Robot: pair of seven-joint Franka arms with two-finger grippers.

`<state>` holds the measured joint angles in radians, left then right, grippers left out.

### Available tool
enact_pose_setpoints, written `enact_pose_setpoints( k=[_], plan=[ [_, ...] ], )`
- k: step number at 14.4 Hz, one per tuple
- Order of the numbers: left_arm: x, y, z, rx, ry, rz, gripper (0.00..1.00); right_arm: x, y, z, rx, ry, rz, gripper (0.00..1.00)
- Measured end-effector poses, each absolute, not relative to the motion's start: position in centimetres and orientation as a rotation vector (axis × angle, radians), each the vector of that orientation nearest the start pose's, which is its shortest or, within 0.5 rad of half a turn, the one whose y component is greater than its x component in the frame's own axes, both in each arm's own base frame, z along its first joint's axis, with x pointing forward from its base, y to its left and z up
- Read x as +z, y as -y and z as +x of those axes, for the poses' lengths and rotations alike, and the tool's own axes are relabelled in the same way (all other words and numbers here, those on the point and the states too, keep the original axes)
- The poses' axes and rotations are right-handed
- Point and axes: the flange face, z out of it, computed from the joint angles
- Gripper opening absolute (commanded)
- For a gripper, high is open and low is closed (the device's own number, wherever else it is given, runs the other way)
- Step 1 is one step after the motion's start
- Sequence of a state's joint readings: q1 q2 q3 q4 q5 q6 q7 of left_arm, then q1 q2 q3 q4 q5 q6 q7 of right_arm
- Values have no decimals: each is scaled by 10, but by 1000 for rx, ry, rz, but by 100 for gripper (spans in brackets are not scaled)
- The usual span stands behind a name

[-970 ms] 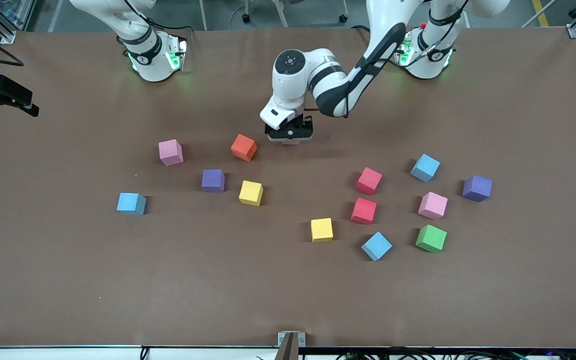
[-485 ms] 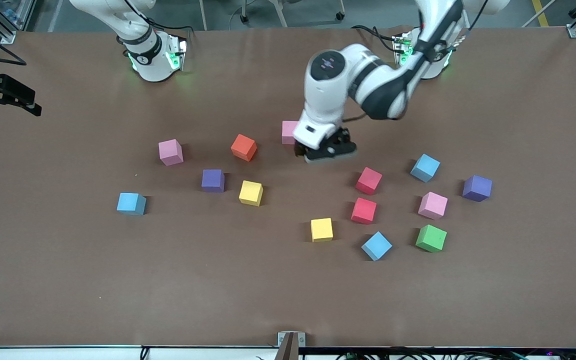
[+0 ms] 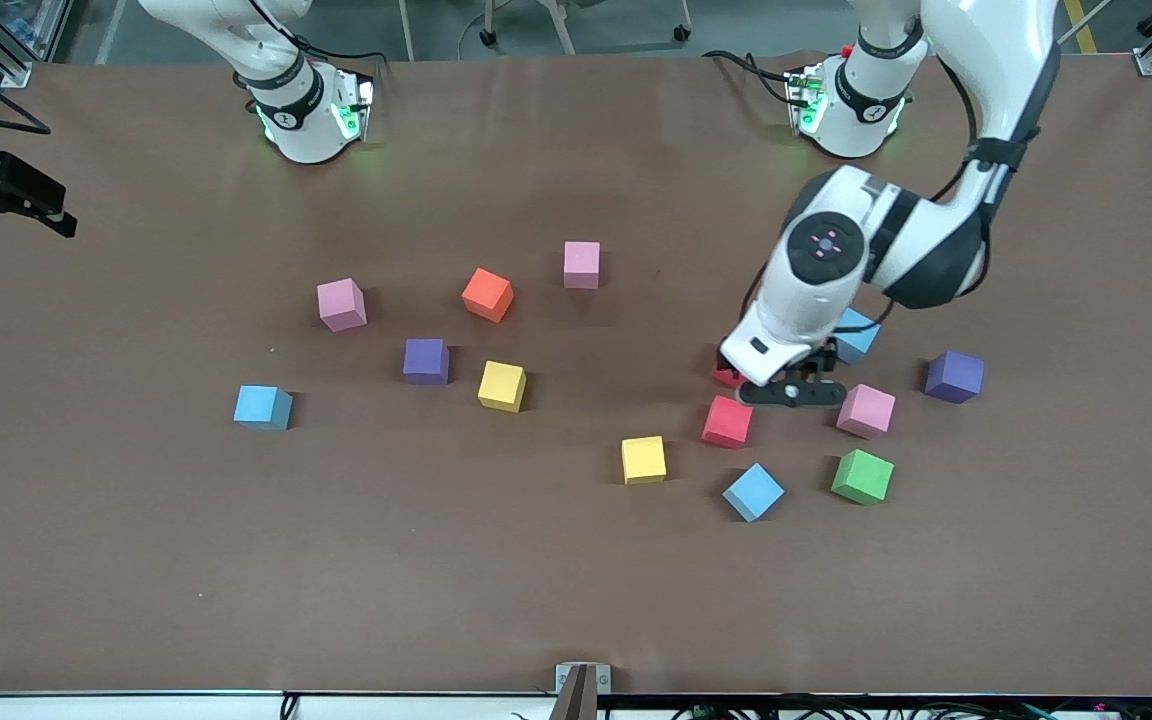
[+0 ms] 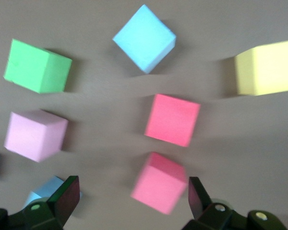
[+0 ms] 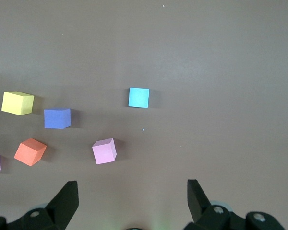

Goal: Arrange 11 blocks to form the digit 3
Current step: 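Move the left gripper to the red cube and grasp it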

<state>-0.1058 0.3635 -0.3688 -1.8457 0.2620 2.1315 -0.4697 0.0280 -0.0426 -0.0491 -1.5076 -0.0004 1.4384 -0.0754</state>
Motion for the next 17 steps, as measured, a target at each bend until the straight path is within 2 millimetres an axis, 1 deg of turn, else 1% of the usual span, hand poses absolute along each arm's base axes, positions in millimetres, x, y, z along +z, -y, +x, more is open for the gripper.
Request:
enact_pose_setpoints(
  k=[1,3,5,7,8,11,15,17],
  plan=[
    [329,250,574,30,-271,-3027,100,665,10,527,43,90,-3138,100],
    [312,231,575,90,-386,-3010,100,665,9,527,48,91,-3137,100],
    [299,217,574,142,-518,-2990,100,665,9,526,56,91,-3137,100],
    [288,211,571,179,-602,-2982,100,664,9,526,60,91,-3137,100],
    [281,214,568,186,-619,-2996,100,664,9,526,61,91,-3137,100],
    [258,235,552,192,-672,-3031,100,665,9,526,59,90,-3137,100],
    [244,260,538,229,-703,-3040,100,665,9,526,58,88,-3137,100],
    [235,269,532,243,-722,-3040,100,665,9,525,70,87,-3137,100]
  ],
)
